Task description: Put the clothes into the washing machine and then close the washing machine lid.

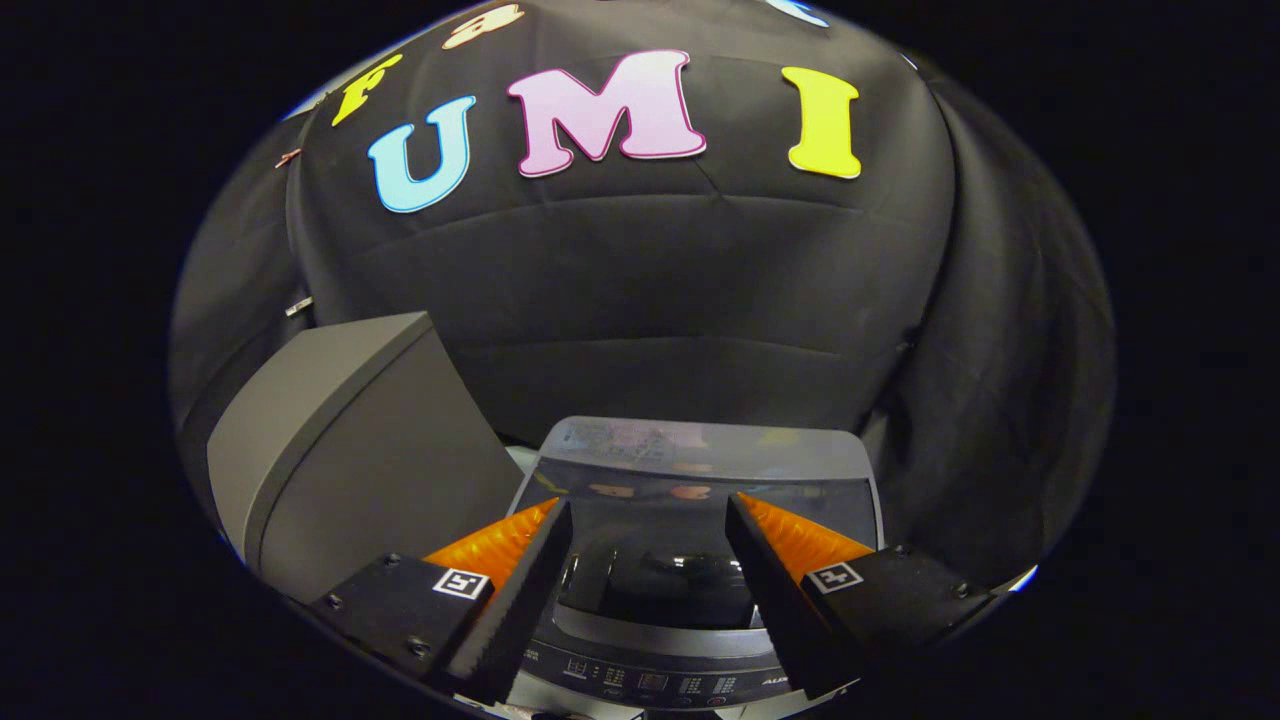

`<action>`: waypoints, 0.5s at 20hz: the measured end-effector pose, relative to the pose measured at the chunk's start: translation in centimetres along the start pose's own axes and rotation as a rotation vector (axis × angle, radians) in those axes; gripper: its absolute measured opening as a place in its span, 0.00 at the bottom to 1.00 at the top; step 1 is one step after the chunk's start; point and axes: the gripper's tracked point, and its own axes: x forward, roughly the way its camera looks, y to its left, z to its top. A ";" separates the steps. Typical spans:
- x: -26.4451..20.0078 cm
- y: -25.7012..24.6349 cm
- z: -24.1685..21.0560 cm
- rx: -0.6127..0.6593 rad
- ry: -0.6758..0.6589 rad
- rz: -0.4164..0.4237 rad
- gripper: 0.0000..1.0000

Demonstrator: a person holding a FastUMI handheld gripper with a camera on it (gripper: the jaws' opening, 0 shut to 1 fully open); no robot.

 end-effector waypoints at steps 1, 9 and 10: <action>-0.5 0.7 1.3 0.004 -0.032 0.013 0.99; -8.6 8.4 12.5 -0.063 -0.437 0.047 0.99; -9.6 9.6 13.2 -0.051 -0.478 0.050 0.99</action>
